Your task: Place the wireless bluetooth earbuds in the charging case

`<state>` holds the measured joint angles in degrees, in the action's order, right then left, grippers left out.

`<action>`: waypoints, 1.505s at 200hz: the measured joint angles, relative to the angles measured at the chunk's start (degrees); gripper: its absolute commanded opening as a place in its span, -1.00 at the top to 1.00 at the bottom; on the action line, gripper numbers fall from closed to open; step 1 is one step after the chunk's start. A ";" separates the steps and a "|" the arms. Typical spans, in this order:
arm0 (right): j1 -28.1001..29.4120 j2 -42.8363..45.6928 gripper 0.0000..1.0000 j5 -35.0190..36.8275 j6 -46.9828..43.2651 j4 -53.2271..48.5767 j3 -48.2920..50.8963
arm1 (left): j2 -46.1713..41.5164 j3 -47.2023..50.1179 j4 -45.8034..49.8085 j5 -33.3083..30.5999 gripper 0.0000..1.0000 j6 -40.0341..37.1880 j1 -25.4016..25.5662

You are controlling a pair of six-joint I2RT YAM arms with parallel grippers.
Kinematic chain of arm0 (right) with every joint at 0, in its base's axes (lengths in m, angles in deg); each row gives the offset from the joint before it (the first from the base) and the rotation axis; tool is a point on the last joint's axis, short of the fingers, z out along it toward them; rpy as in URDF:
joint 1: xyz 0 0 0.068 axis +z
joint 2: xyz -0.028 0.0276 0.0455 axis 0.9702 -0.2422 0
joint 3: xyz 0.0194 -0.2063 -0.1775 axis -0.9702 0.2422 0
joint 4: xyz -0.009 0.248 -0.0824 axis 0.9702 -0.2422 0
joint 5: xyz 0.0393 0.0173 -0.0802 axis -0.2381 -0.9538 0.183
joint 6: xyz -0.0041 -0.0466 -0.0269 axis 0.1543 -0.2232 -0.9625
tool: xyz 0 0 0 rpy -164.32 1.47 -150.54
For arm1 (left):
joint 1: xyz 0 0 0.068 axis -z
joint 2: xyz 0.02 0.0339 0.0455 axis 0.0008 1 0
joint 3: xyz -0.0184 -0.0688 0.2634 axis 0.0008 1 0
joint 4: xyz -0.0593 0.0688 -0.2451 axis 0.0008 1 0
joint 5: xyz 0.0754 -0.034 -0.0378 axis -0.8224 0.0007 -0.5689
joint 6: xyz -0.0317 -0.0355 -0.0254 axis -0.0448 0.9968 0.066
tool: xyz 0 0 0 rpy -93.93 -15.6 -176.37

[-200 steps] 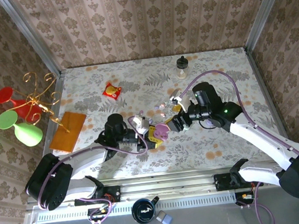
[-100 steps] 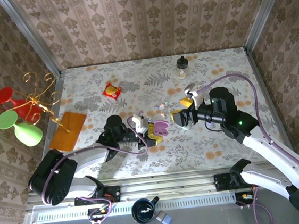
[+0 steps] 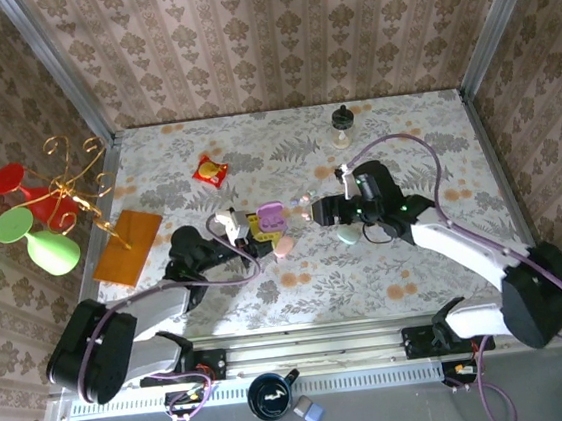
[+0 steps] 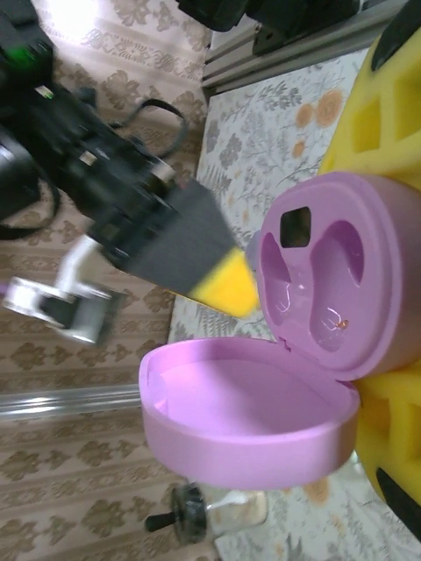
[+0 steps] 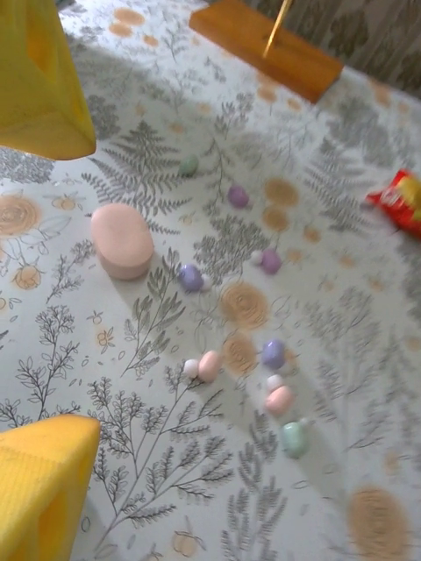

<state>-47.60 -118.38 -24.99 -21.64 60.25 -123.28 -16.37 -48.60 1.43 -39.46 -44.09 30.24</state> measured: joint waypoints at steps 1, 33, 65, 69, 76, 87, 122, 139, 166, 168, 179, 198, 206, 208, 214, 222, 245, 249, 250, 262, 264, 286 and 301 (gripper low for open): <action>0.02 -0.31 -0.52 0.02 0.07 0.04 -0.09 | -0.31 0.02 0.11 -0.24 0.43 -0.07 0.00; 1.60 -10.43 -0.38 0.94 2.89 0.63 -5.40 | -4.83 1.51 1.31 -3.56 0.45 -0.83 -0.22; 4.81 -20.85 -0.14 1.31 4.28 0.83 -13.90 | -6.32 3.67 1.95 -6.23 0.48 -0.90 -2.32; 5.11 -22.05 -0.12 1.40 4.15 0.85 -14.99 | -6.40 3.76 1.95 -6.45 0.48 -0.87 -2.60; 5.62 -23.93 -0.10 1.49 4.20 0.81 -16.90 | -6.47 3.80 1.95 -6.80 0.48 -0.85 -3.28; 6.40 -27.10 -0.04 1.55 4.26 0.17 -20.33 | -6.71 3.82 1.90 -7.02 0.48 -0.70 -4.72; 8.46 -35.89 0.24 2.60 3.76 -2.89 -30.47 | -8.24 3.82 1.97 -7.63 0.49 -0.39 -9.03; 9.07 -39.78 0.27 2.91 3.52 -4.94 -35.10 | -8.79 3.82 1.97 -7.85 0.48 -0.24 -9.88; 9.62 -44.81 0.30 3.02 3.06 -7.45 -40.68 | -9.11 3.82 2.12 -7.85 0.48 -0.22 -10.47; 9.62 -45.05 0.30 3.02 3.02 -7.50 -40.94 | -9.11 3.82 2.12 -7.85 0.48 -0.22 -10.47; 9.66 -46.86 0.31 2.99 2.71 -8.63 -42.71 | -9.14 3.82 2.23 -7.85 0.47 -0.22 -10.51; 9.66 -49.40 0.32 2.97 2.43 -10.23 -44.78 | -9.14 3.82 2.45 -7.85 0.47 -0.22 -10.51; 9.66 -50.01 0.33 2.95 2.34 -10.86 -45.05 | -9.14 3.82 2.54 -7.85 0.46 -0.20 -10.51; 9.66 -50.07 0.34 2.95 2.34 -11.04 -45.07 | -9.14 3.82 2.56 -7.85 0.46 -0.20 -10.51; 9.66 -50.40 0.35 2.93 2.32 -11.32 -45.11 | -9.14 3.82 2.67 -7.82 0.46 -0.15 -10.51; 9.66 -50.88 0.38 2.86 2.29 -11.93 -45.31 | -9.14 3.82 2.80 -7.85 0.46 0.02 -10.51; 9.66 -52.59 0.46 2.75 2.10 -13.09 -46.80 | -9.14 3.82 3.13 -7.82 0.46 0.22 -10.51; 9.66 -52.63 0.46 2.69 2.10 -13.53 -47.21 | -9.14 3.82 3.17 -7.82 0.46 0.22 -10.51; 9.66 -52.65 0.47 2.64 2.10 -13.62 -47.28 | -9.14 3.82 3.19 -7.82 0.46 0.22 -10.51; 9.64 -53.20 0.49 2.51 2.08 -13.81 -48.37 | -9.14 3.82 3.34 -7.80 0.46 0.24 -10.51; 9.62 -53.35 0.50 2.51 2.08 -13.81 -48.59 | -9.14 3.82 3.37 -7.80 0.46 0.24 -10.51; 9.64 -54.38 0.64 2.56 1.95 -14.21 -49.77 | -9.14 3.82 3.50 -7.78 0.45 0.33 -10.51; 9.57 -54.58 0.69 2.56 1.84 -14.53 -50.23 | -9.14 3.82 3.61 -7.67 0.45 0.55 -10.51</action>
<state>-38.03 -172.96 -22.44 -19.81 45.71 -173.51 -25.50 -44.78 5.04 -47.13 -43.55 19.72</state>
